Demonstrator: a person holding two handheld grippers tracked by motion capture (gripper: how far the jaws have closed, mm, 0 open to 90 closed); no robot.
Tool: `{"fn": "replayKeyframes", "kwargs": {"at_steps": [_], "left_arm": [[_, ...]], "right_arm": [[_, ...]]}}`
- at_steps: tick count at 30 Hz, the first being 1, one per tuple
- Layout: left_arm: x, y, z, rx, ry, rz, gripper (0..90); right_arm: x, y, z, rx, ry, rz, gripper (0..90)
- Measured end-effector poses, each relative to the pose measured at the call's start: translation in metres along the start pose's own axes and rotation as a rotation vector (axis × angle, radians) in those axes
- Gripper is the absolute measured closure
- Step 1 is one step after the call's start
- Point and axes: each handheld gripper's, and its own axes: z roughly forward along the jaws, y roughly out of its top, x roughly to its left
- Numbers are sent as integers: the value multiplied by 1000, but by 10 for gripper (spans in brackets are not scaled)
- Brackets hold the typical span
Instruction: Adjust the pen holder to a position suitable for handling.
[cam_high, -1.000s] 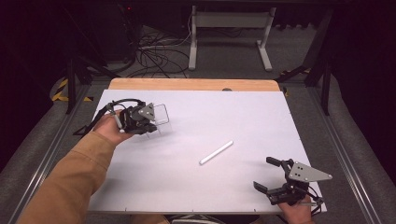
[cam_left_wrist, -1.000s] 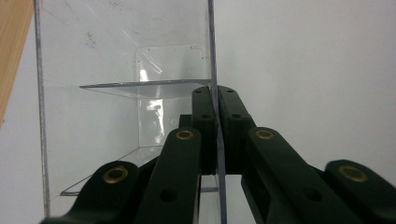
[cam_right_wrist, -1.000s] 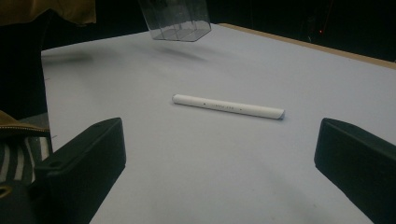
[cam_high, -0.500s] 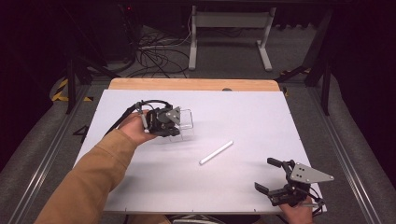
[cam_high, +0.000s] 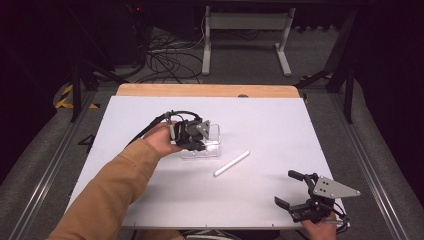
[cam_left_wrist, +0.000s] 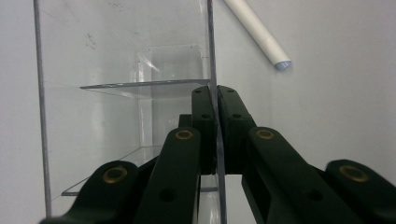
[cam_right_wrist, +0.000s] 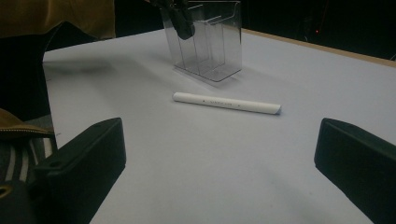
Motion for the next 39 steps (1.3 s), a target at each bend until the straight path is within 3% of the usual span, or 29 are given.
{"fn": "replayKeyframes", "kwargs": {"at_steps": [6, 16, 20, 22, 27, 34, 39], "left_arm": [[4, 2, 6, -2, -26, 16, 865], [4, 3, 8, 1, -7, 18, 836], [4, 2, 3, -20, 15, 9, 718], [4, 1, -3, -40, 13, -4, 704], [1, -3, -21, -150, 10, -50, 582], [-7, -8, -46, -391, -8, -129, 367], [-8, -7, -51, -477, -33, -192, 322]], "right_arm": [[0, -1, -1, 0, -1, -5, 27], [0, -1, -1, 1, 1, 0, 28], [0, -1, -1, -1, 0, 2, 28], [0, 0, -1, -2, 2, 0, 27], [0, 0, 0, -2, 2, 1, 27], [1, 1, 0, -1, 3, 2, 28], [1, 1, 0, -5, 2, -2, 27]]}}
